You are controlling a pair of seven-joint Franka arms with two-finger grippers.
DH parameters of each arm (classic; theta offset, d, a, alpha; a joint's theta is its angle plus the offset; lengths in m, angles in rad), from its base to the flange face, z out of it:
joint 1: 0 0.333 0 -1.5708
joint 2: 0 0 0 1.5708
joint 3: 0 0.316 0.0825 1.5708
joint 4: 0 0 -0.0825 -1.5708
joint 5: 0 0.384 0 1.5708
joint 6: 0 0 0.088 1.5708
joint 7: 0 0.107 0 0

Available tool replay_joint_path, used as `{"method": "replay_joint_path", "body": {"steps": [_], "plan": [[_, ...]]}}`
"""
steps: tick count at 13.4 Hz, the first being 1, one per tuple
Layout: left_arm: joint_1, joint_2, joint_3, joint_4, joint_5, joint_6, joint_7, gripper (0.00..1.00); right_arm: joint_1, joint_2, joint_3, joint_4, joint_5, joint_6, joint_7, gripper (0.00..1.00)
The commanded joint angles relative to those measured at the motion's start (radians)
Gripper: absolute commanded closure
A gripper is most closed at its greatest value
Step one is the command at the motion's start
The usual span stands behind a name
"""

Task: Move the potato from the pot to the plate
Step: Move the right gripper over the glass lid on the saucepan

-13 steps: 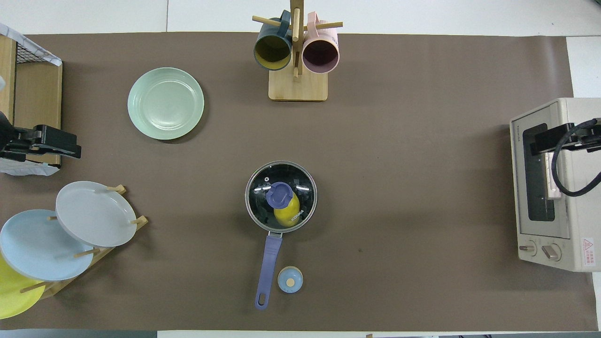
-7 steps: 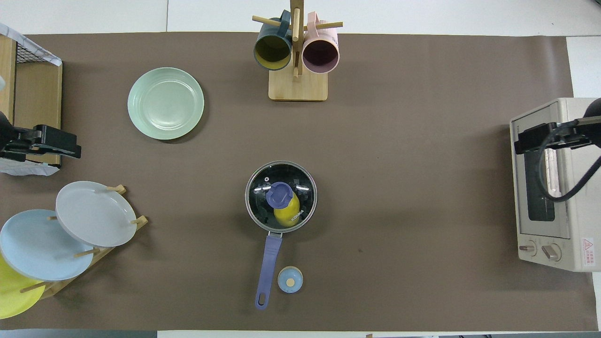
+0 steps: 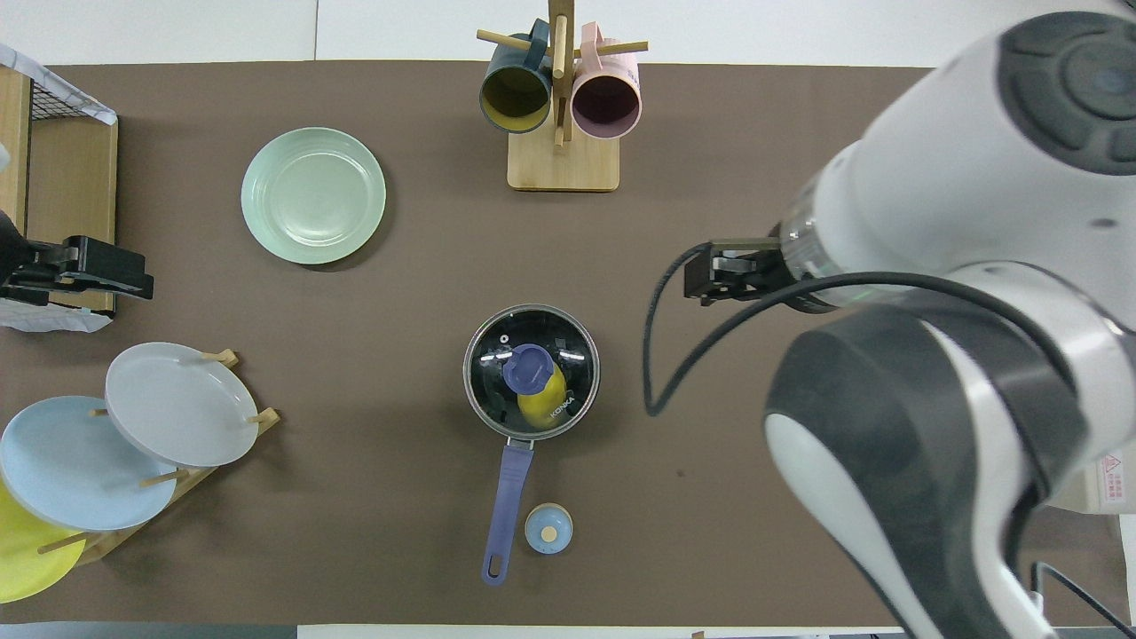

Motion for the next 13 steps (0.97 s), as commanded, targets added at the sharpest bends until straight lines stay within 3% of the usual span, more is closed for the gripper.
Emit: {"method": "replay_joint_path", "body": {"steps": [1, 3, 5, 8, 13], "plan": [[0.012, -0.013, -0.008, -0.002, -0.006, -0.013, -0.01, 0.0, 0.089, 0.169, 0.121, 0.098, -0.147, 0.078, 0.218, 0.0], [0.012, -0.013, -0.008, -0.002, -0.006, -0.013, -0.01, 0.0, 0.167, 0.22, 0.154, 0.072, -0.212, 0.165, 0.368, 0.0], [0.012, -0.013, -0.008, -0.002, -0.006, -0.013, -0.01, 0.0, 0.191, 0.232, 0.154, 0.064, -0.224, 0.207, 0.38, 0.0], [0.012, -0.013, -0.008, -0.002, -0.006, -0.013, -0.01, 0.0, 0.211, 0.249, 0.175, -0.071, -0.33, 0.334, 0.386, 0.0], [0.012, -0.013, -0.008, -0.002, -0.006, -0.013, -0.01, 0.0, 0.209, 0.246, 0.18, -0.157, -0.336, 0.382, 0.377, 0.0]]}}
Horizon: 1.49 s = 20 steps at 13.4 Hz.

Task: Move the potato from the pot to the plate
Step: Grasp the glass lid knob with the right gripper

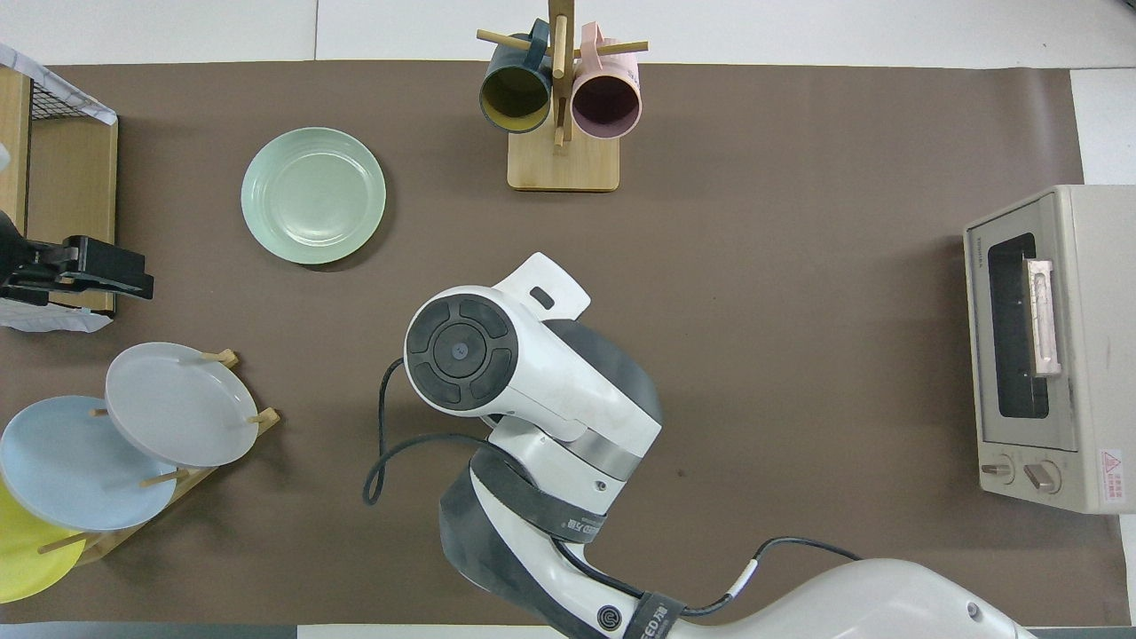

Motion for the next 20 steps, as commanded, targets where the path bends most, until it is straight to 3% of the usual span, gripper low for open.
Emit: {"method": "replay_joint_path", "body": {"steps": [1, 5, 8, 12, 15, 18, 20], "plan": [[0.012, -0.013, -0.005, -0.002, -0.006, -0.013, -0.01, 0.0, -0.02, -0.022, 0.019, -0.074, -0.019, 0.036, -0.001, 0.0], [0.012, -0.013, -0.008, -0.002, -0.006, -0.013, -0.01, 0.0, -0.027, -0.026, 0.021, -0.103, -0.017, 0.05, -0.006, 0.0], [0.01, -0.013, -0.008, -0.002, -0.006, -0.013, -0.01, 0.0, -0.029, -0.03, 0.021, -0.106, -0.017, 0.053, -0.006, 0.21], [0.012, -0.013, -0.008, -0.002, -0.006, -0.013, -0.01, 0.0, -0.03, -0.03, 0.021, -0.106, -0.017, 0.054, -0.009, 0.24], [0.012, -0.013, -0.008, -0.002, -0.006, -0.013, -0.01, 0.0, -0.03, -0.03, 0.021, -0.106, -0.017, 0.054, -0.013, 0.43], [0.012, -0.013, -0.008, -0.002, -0.006, -0.013, -0.01, 0.0, -0.03, -0.03, 0.021, -0.103, -0.019, 0.048, -0.015, 0.7], [0.012, -0.013, -0.008, -0.002, -0.006, -0.013, -0.01, 0.0, -0.03, -0.037, 0.021, -0.091, -0.017, 0.038, -0.047, 0.74]]}}
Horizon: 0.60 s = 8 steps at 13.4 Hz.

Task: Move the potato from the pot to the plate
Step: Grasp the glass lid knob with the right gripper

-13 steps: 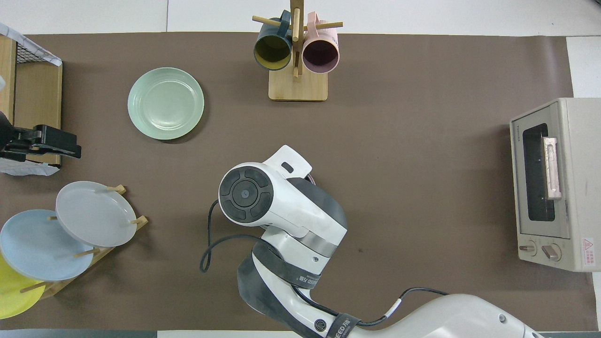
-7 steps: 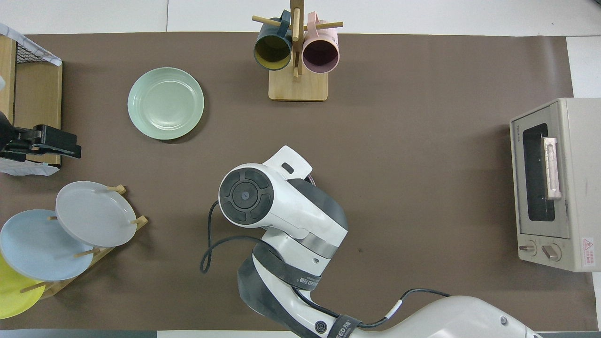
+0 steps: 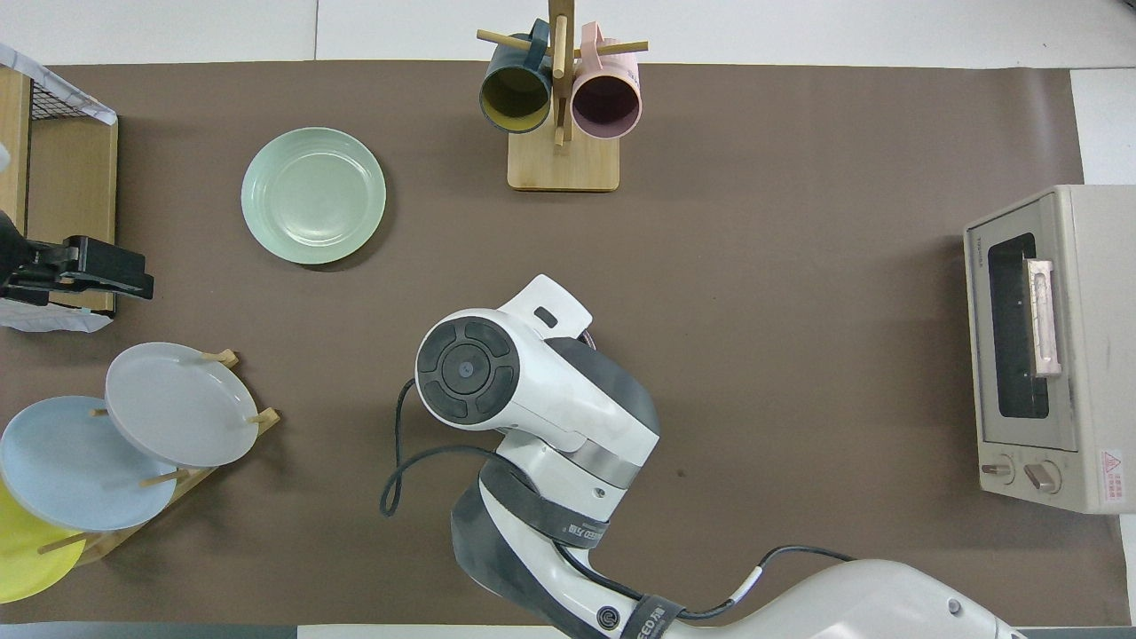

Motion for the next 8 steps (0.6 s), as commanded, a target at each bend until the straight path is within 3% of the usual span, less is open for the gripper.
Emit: {"method": "replay_joint_path", "body": {"steps": [1, 5, 8], "plan": [[0.012, -0.013, -0.005, -0.002, -0.006, -0.013, -0.01, 0.0, -0.032, -0.032, 0.018, -0.007, -0.015, 0.005, -0.059, 0.75], [0.012, -0.013, -0.008, -0.002, -0.006, -0.013, -0.012, 0.0, -0.065, -0.101, -0.028, 0.047, 0.011, -0.079, -0.204, 0.78], [-0.002, -0.013, -0.01, -0.002, -0.006, -0.013, -0.013, 0.0, -0.071, -0.196, -0.232, 0.009, 0.16, -0.096, -0.483, 0.78]]}}
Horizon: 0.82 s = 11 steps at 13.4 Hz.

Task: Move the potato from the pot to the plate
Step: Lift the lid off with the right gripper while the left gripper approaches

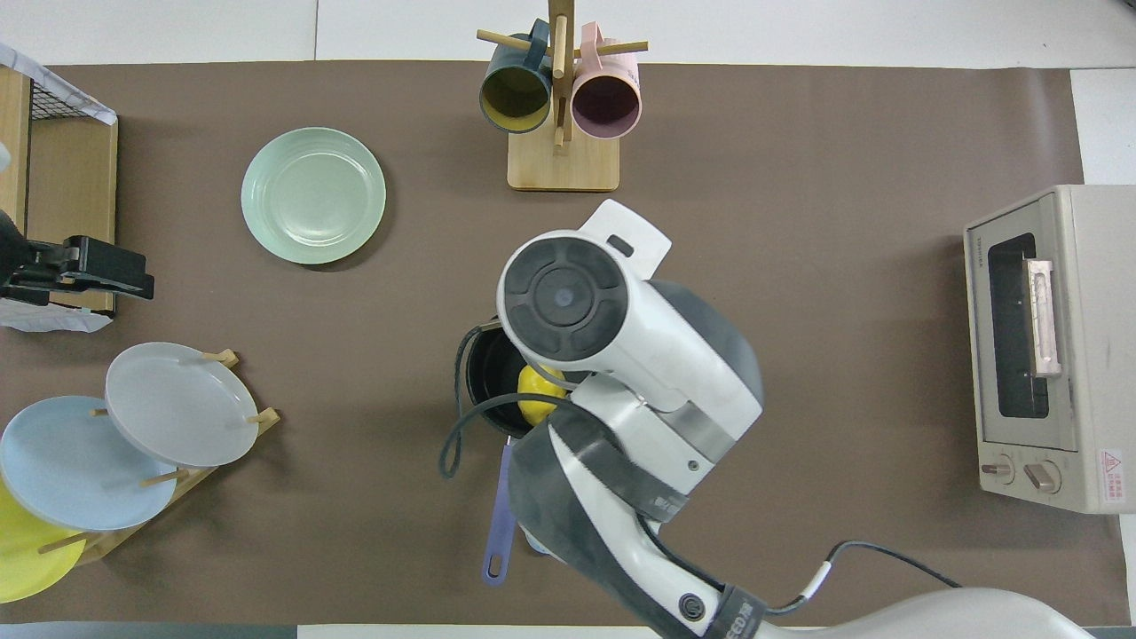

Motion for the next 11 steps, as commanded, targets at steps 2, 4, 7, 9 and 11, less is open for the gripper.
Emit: {"method": "replay_joint_path", "body": {"steps": [2, 4, 7, 9, 11], "plan": [[-0.001, -0.013, -0.007, -0.002, -0.006, -0.018, -0.014, 0.0, -0.04, -0.074, -0.261, -0.037, 0.181, -0.047, -0.426, 0.78], [-0.004, -0.019, -0.017, -0.008, -0.006, -0.015, -0.017, 0.0, -0.06, -0.1, -0.378, -0.101, 0.199, -0.034, -0.597, 0.78], [-0.075, -0.033, -0.031, -0.035, -0.007, -0.002, -0.107, 0.0, -0.093, -0.146, -0.492, -0.256, 0.213, 0.099, -0.771, 0.78], [-0.177, -0.056, -0.033, -0.103, -0.012, 0.062, -0.285, 0.0, -0.109, -0.157, -0.51, -0.345, 0.224, 0.219, -0.796, 0.78], [-0.286, -0.059, -0.033, -0.176, -0.021, 0.152, -0.428, 0.0, -0.111, -0.164, -0.512, -0.37, 0.226, 0.282, -0.793, 0.82]]}}
